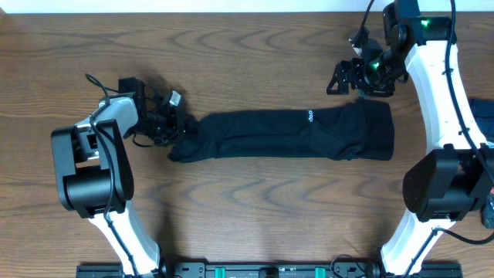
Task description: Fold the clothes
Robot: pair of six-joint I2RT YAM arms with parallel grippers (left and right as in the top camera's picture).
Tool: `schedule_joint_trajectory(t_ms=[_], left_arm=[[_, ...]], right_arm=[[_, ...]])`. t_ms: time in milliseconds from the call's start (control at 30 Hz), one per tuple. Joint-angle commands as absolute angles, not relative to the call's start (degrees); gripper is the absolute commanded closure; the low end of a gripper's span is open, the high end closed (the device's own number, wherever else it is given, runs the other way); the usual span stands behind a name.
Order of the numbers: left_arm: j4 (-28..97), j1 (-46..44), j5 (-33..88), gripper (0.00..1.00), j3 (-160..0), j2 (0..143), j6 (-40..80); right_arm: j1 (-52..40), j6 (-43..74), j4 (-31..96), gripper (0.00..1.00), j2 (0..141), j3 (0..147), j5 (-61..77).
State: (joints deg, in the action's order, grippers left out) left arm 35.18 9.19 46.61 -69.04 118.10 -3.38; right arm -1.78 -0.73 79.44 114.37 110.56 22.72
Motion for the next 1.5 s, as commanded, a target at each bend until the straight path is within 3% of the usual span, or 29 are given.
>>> schedule_joint_trajectory(t_ms=[0, 300, 700, 1467], left_arm=[[34.87, 11.84, 41.76, 0.94, -67.81, 119.79, -2.0], [36.16, 23.18, 42.89, 0.94, -67.85, 119.79, -1.13], [42.98, 29.87, 43.05, 0.94, -72.12, 119.72, -1.32], [56.1, 10.04, 42.83, 0.94, -80.25, 103.28, 7.7]], right_arm=[[-2.33, -1.83, 79.4, 0.14, 114.21, 110.85, 23.4], [-2.33, -2.26, 79.7, 0.14, 114.21, 110.85, 23.38], [-2.76, -2.74, 79.68, 0.12, 114.21, 110.85, 23.38], [-3.46, -3.07, 79.85, 0.12, 114.24, 110.85, 23.38]])
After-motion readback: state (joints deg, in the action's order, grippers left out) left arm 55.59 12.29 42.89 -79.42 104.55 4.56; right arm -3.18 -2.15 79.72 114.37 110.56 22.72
